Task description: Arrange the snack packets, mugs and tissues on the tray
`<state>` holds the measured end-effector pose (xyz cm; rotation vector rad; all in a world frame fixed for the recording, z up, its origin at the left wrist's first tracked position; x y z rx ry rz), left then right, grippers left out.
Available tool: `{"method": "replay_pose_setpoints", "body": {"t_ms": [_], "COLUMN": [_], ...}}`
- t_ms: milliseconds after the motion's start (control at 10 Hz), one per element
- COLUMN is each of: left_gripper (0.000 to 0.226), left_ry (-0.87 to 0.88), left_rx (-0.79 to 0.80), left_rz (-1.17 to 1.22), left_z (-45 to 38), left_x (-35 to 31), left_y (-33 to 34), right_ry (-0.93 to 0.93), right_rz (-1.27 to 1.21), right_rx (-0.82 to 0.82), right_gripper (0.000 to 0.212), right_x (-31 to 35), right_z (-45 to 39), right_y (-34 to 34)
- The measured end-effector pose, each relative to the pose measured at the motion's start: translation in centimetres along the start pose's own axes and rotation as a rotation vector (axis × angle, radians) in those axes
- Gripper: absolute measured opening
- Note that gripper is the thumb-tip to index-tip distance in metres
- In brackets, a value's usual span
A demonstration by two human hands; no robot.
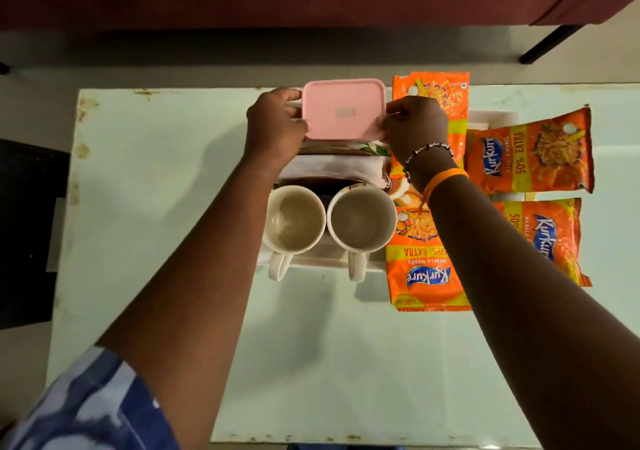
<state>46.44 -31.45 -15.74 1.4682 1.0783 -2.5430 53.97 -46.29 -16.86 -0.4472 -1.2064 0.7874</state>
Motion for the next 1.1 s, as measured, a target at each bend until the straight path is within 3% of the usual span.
{"method": "replay_pose_setpoints", "body": {"t_ms": [200,400,600,700,800,900,1000,1100], "left_gripper": [0.045,0.044,0.016,0.022,0.021,0.011,0.022,0.031], "left_ry": [0.011,-0.051,-0.096,-0.294,-0.721,-1.087,-1.085,-1.032], "left_rx": [0.044,0.031,-0.403,-0.515,-0.388,-0.088,0.008,-0.011], "left_rz": [-0.113,-0.052,0.383,0.621,0.88,1.134,1.181,1.206], "left_z": [-0.7,0.1,9.9,16.8,21.7,22.9,21.4,19.2], "left_x": [1.7,1.0,1.6,3.1,5.1,6.6,6.9,6.7], "left_y": [0.5,0.2,-1.7,-0.5,2.6,5.8,7.1,7.6], "right_ry": [0.013,0.002,0.005,0.216,0.517,0.766,0.773,0.729], "right_rz": [0.053,0.025,-0.197,-0.337,-0.522,-0.709,-0.956,-1.01], "right_rx": [0.045,0.033,-0.196,-0.321,-0.427,-0.413,-0.332,-0.339], "right_gripper": [0.026,0.029,0.013,0.014,0.024,0.017,0.033,0.035], "right_x": [-1.3,-1.7,-6.0,-10.5,-15.4,-19.1,-20.3,-20.4], "right_z": [-0.5,0.3,8.5,14.1,17.8,18.4,17.2,15.2], "right_y": [2.0,1.1,-5.3,-7.0,-7.4,-6.9,-6.3,-6.3]}}
Point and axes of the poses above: each hand's wrist, its own z-axis away from the middle knuckle, its own y-axis out of the palm, x = y × z, the point moved 2 cm from there along -z, towards the middle knuckle, and after that the axes turned 3 degrees about z, right-handed, at the moved point
